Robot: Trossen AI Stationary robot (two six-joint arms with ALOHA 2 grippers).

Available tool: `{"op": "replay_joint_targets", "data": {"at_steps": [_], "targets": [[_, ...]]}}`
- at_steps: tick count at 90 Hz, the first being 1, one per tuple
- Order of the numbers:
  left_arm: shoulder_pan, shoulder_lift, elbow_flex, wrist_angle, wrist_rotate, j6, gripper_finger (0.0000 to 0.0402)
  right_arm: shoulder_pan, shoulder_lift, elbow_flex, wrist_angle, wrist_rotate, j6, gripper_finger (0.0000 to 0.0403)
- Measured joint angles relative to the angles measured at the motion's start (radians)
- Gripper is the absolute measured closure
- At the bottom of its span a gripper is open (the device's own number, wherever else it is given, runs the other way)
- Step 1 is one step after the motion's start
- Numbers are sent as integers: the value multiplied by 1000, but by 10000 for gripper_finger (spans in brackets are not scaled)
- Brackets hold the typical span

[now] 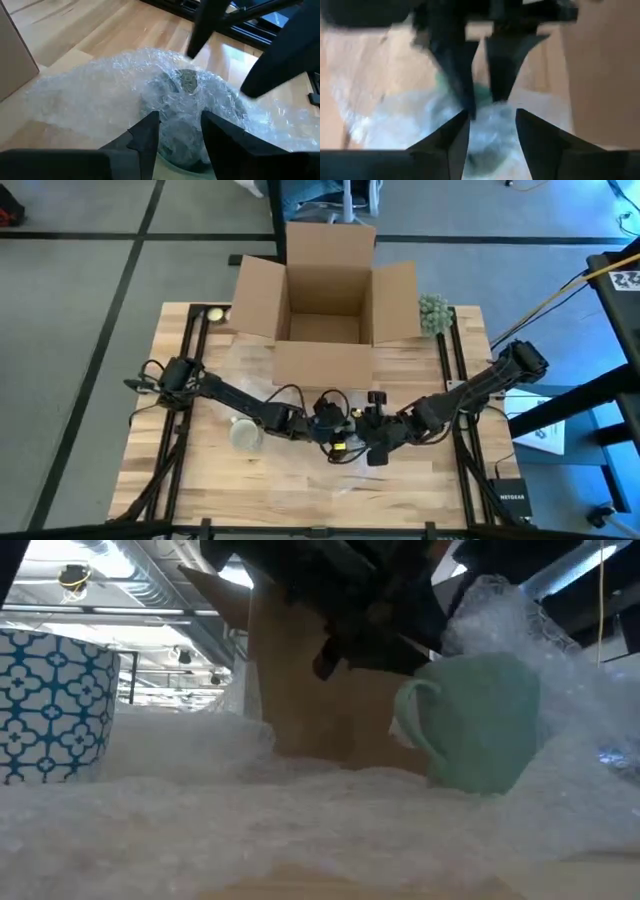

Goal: Wrap mug
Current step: Wrap the green mug with the bubble wrap

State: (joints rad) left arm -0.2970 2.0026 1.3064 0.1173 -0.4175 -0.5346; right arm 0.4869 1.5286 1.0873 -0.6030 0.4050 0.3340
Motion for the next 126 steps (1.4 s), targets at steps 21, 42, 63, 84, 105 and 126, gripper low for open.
{"op": "replay_joint_targets", "data": {"at_steps": [21,42,63,84,105,126], "targets": [[0,0,0,4,7,-7,270,-25,12,-186,208,-96,78,256],[0,0,-1,6,7,-12,270,-23,-1,-88,86,-116,35,256],[3,0,-1,6,5,-16,270,-24,-5,-13,2,-84,0,256],[3,0,-1,9,9,-17,270,-45,77,-136,160,-116,26,256],[2,0,-1,7,7,-16,270,-49,66,-67,53,-155,0,256],[2,0,-1,5,4,-16,270,-32,-61,11,-130,-162,0,256]]}}
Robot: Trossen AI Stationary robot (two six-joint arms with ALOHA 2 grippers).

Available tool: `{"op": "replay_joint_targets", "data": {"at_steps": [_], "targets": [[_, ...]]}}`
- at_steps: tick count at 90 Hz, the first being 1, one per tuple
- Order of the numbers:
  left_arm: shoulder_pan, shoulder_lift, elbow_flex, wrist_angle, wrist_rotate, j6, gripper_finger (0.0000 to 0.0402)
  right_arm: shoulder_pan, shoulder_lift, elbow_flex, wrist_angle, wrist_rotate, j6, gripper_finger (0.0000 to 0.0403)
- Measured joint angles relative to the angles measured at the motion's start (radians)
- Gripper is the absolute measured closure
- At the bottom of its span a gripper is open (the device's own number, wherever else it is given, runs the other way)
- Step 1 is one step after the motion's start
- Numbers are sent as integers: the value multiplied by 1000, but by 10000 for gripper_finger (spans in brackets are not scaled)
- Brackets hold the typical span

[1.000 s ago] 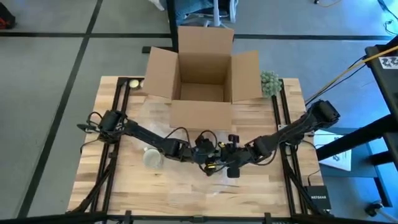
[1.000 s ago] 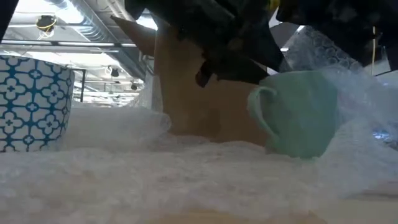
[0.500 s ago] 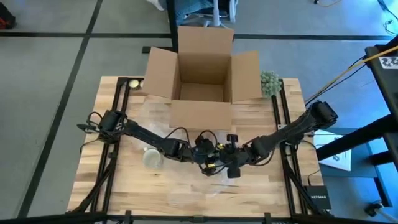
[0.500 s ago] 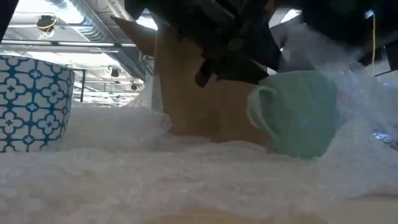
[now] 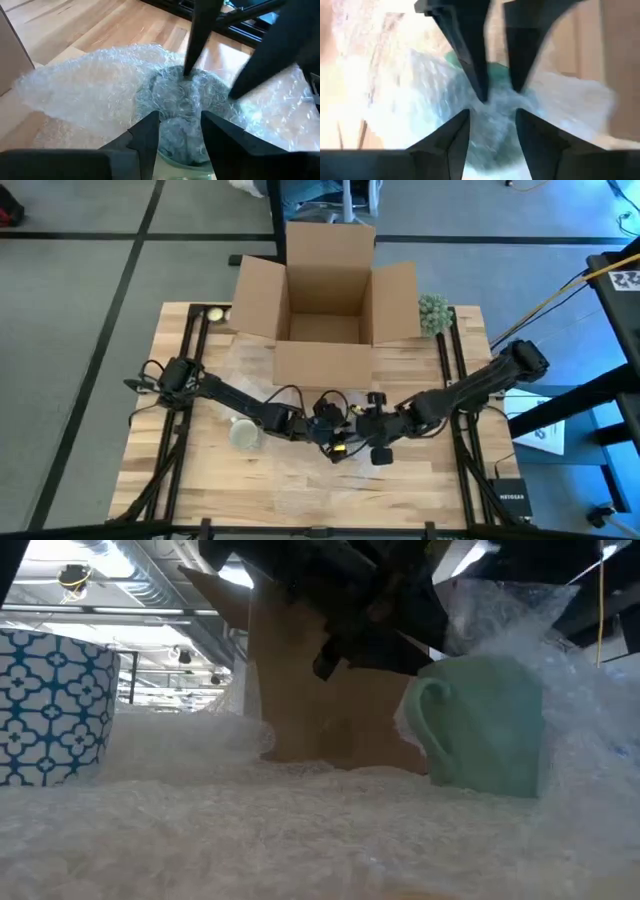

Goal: Wrap mug
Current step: Wrap the green mug with the bubble wrap

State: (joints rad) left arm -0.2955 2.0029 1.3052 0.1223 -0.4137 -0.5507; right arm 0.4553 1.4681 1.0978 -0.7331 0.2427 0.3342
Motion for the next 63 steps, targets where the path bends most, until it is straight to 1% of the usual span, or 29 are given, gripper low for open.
{"op": "replay_joint_targets", "data": {"at_steps": [6,17,27,34,39,50,63], "targets": [[0,0,0,0,0,0,270,18,-40,-17,-26,0,20,256],[0,0,0,-1,0,4,270,64,-100,-89,-4,-13,55,256],[0,0,0,-2,0,3,270,97,-110,-144,163,-8,53,256],[0,0,0,-1,1,2,270,95,-97,-168,327,1,28,256],[0,0,0,-2,0,2,270,80,-73,-180,395,5,9,256],[0,0,0,-2,0,0,270,19,-4,-183,361,26,1,266],[-4,-13,-1,-9,11,-2,270,-50,72,-182,320,-2,7,304]]}}
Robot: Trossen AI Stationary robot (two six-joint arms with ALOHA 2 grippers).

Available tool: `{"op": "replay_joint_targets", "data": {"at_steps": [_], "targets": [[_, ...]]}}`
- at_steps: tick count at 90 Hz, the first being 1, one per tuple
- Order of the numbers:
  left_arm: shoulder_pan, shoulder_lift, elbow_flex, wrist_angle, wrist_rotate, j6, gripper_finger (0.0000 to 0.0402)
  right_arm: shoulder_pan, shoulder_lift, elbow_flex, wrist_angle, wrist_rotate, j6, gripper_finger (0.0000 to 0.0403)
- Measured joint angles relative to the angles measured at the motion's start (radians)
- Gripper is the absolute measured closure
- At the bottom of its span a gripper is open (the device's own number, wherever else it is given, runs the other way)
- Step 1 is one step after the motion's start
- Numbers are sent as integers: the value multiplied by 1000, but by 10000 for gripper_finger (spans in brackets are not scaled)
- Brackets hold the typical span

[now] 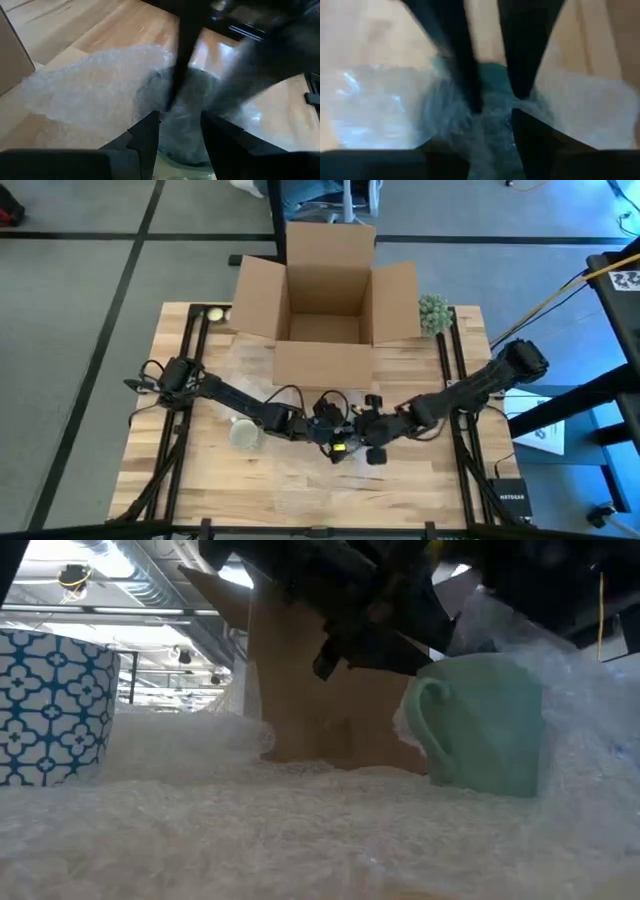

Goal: Wrap mug
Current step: Wrap the green mug with the bubble wrap

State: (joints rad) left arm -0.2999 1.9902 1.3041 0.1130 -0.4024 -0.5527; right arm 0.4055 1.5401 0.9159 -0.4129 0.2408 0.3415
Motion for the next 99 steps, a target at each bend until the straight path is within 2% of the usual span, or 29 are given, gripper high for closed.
{"op": "replay_joint_targets", "data": {"at_steps": [11,29,50,73,84,99], "targets": [[-7,-43,-3,-32,9,-4,270,-15,36,3,14,-58,1,338],[-8,-59,-2,-2,-40,-4,270,-14,41,1,26,-68,-6,368],[-7,16,0,54,-46,-33,270,-14,41,1,33,-75,-7,372],[-8,33,2,59,-37,-8,270,-28,41,18,41,-102,12,372],[-8,35,2,58,-34,11,270,-28,41,63,-23,-153,12,372],[-8,36,3,59,-33,33,270,-27,41,85,-52,-160,17,372]]}}
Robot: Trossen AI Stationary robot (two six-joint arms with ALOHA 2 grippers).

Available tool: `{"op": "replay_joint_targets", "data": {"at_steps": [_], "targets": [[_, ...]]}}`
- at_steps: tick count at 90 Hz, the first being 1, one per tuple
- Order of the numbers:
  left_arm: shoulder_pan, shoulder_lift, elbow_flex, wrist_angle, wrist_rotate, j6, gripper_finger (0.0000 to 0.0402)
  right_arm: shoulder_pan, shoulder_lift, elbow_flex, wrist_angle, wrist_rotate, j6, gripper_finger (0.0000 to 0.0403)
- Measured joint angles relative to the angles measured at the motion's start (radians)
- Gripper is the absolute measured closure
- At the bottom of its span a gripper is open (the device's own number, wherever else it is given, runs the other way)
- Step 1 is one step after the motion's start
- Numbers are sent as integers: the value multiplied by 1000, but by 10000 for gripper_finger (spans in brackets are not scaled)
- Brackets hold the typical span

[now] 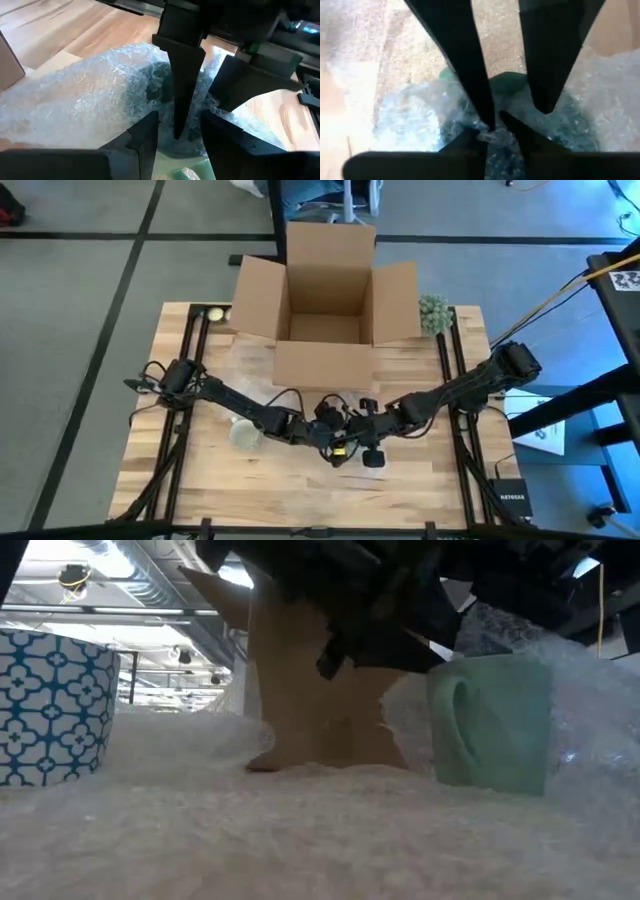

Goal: Wrap mug
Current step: Wrap the green mug with the bubble wrap

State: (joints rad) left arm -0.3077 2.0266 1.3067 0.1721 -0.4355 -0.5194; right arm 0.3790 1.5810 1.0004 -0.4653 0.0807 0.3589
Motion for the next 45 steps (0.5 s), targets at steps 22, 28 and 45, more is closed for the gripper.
{"op": "replay_joint_targets", "data": {"at_steps": [22,28,45], "targets": [[0,0,0,-1,1,-3,270,1,0,2,-16,35,3,372],[0,0,0,-1,2,-4,270,1,0,2,-20,51,2,372],[0,1,-1,-1,4,-3,270,0,-2,3,-39,63,9,348]]}}
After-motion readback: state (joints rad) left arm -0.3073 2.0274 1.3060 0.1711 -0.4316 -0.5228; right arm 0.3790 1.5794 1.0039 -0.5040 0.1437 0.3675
